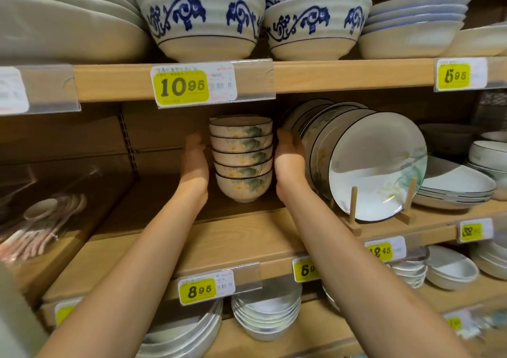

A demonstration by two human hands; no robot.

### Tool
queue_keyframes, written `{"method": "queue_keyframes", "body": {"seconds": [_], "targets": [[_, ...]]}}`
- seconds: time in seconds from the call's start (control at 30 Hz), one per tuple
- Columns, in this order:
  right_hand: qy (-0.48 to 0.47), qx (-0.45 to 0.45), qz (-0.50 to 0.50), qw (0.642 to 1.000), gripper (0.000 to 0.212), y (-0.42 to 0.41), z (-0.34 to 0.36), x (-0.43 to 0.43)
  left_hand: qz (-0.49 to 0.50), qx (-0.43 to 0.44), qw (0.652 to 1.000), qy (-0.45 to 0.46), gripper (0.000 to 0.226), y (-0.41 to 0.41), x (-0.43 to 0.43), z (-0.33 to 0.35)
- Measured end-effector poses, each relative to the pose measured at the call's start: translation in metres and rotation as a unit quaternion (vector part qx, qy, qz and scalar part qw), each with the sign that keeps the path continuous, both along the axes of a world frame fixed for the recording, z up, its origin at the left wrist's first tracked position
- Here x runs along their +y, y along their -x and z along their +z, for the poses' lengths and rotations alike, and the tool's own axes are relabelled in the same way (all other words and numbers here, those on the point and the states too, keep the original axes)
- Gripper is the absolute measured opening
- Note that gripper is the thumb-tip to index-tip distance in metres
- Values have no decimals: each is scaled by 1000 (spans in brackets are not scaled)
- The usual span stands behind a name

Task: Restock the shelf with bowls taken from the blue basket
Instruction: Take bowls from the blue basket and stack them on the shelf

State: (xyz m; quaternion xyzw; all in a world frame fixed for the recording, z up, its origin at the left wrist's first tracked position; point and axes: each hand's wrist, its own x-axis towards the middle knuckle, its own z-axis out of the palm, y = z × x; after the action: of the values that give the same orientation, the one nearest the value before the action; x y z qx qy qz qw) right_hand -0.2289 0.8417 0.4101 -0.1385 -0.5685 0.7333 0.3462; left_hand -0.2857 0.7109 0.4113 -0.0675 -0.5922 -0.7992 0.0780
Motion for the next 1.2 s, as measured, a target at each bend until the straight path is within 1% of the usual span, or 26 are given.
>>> {"method": "queue_keyframes", "body": {"seconds": [0.03, 0.07, 0.13, 0.23, 0.4, 0.53, 0.63, 0.73, 0.87, 0.97, 1.07, 1.2], "targets": [[11, -17, -2, 1000, 15, -14, -8, -5, -11, -10, 1000, 17, 38, -10, -7, -5], [9, -30, -2, 1000, 14, -27, -16, -8, -22, -2, 999, 36, 40, -22, -13, -10], [-15, -23, 16, 999, 17, -46, -29, -12, -39, 29, 996, 79, 39, -45, -25, -19], [-18, -13, 50, 998, 19, -79, -49, -20, -33, 19, 994, 101, 38, -91, -47, -32], [23, -8, 120, 992, 16, -135, -70, -28, 16, -17, 997, 77, 35, -171, -84, -55], [46, -27, 208, 977, 18, -180, -86, -43, 86, -38, 994, 56, 35, -240, -122, -75], [72, -38, 249, 965, 20, -207, -102, -63, 126, -53, 990, 31, 33, -286, -150, -93], [81, -75, 291, 950, 20, -232, -128, -90, 158, -82, 983, 34, 30, -331, -187, -114], [59, -132, 344, 928, 17, -261, -167, -137, 201, -127, 970, 47, 29, -380, -249, -148], [29, -166, 379, 910, 19, -273, -190, -183, 225, -159, 960, 41, 27, -396, -294, -169], [0, -198, 406, 892, 18, -280, -211, -234, 224, -173, 958, 45, 29, -402, -339, -187], [-30, -256, 409, 875, 15, -288, -244, -311, 209, -216, 952, 61, 24, -405, -406, -214]]}}
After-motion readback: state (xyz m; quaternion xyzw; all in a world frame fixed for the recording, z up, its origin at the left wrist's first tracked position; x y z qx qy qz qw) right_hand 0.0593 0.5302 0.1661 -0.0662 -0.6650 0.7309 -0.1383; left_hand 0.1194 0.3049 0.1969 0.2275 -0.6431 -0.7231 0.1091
